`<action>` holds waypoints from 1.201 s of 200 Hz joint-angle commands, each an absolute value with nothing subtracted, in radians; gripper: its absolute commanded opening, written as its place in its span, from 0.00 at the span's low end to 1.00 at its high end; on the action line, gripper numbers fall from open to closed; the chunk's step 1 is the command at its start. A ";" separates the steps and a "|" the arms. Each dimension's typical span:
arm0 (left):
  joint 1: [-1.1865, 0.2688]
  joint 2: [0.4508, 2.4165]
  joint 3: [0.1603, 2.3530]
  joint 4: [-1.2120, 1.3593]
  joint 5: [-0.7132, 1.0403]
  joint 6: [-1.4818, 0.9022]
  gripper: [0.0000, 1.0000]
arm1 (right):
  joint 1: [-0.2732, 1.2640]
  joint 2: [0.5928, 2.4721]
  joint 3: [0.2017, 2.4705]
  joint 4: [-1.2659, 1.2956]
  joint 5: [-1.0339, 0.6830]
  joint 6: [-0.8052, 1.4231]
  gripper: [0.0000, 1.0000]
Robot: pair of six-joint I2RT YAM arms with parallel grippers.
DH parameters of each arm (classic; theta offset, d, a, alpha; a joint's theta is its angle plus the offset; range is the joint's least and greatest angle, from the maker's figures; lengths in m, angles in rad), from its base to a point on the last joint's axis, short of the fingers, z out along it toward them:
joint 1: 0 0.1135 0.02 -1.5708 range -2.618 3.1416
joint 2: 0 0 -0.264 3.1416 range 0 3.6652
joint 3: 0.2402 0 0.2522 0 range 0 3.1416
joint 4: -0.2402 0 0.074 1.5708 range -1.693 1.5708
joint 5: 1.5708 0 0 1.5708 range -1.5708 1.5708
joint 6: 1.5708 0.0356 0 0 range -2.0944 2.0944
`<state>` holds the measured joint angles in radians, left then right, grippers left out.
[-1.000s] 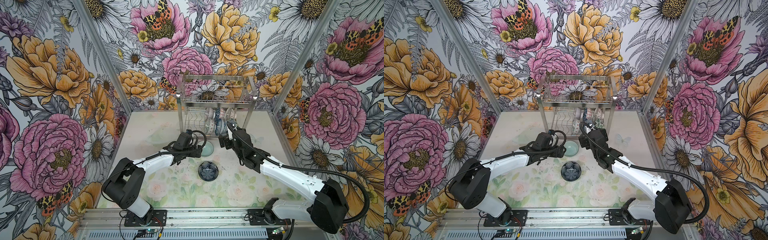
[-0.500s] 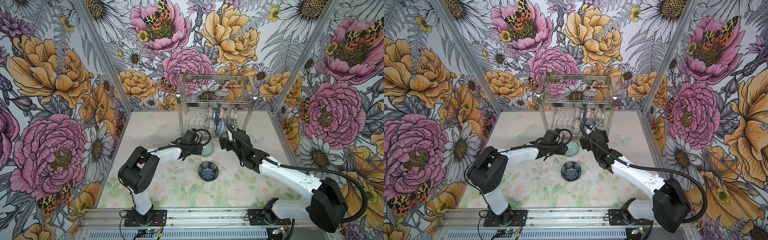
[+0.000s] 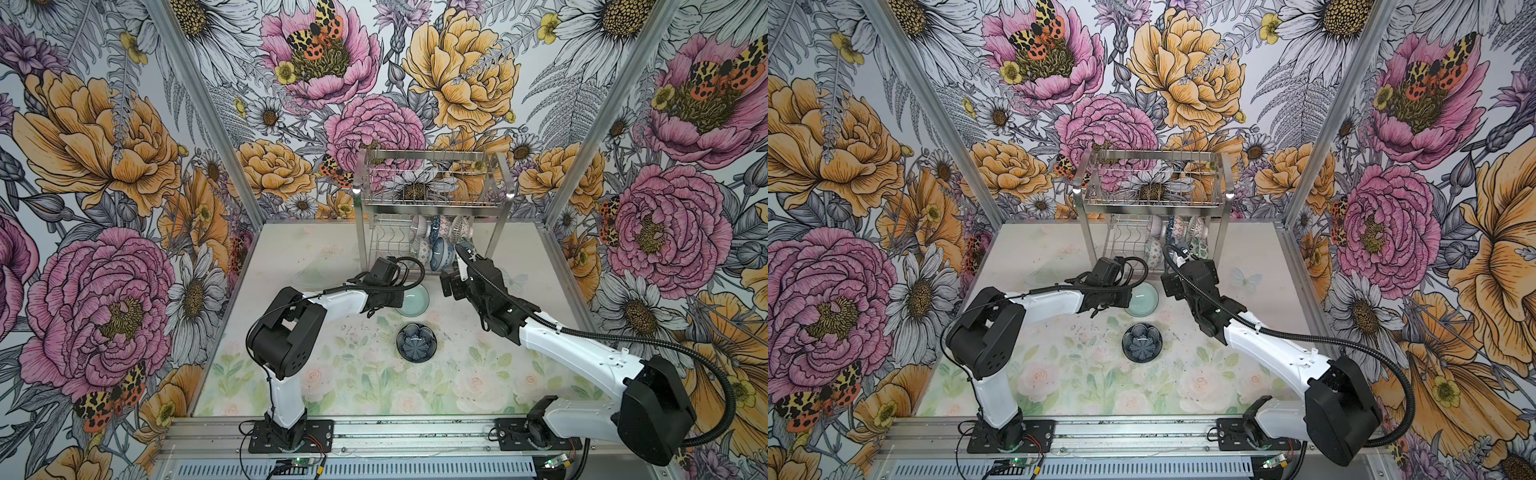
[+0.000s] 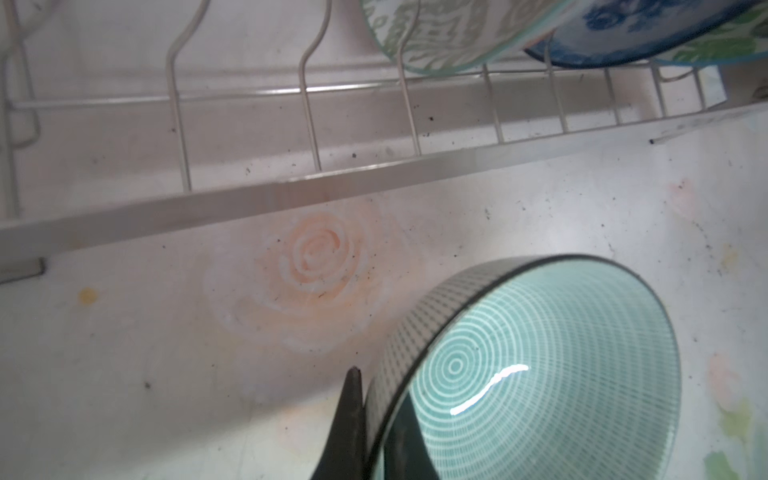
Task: Load the bowls into the dish rack
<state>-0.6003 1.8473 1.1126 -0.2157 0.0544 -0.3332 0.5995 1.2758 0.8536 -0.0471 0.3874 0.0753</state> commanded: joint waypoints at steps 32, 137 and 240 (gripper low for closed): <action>-0.597 1.740 1.071 -0.250 0.008 -0.312 0.00 | 0.591 1.258 0.869 -0.038 0.365 0.090 1.00; -0.593 1.347 0.997 -0.247 -0.187 -0.218 0.00 | 0.633 1.226 0.987 -0.090 0.061 0.123 1.00; -0.608 1.217 1.022 -0.143 -0.246 -0.153 0.00 | 0.725 1.350 1.157 -0.083 -0.023 0.227 1.00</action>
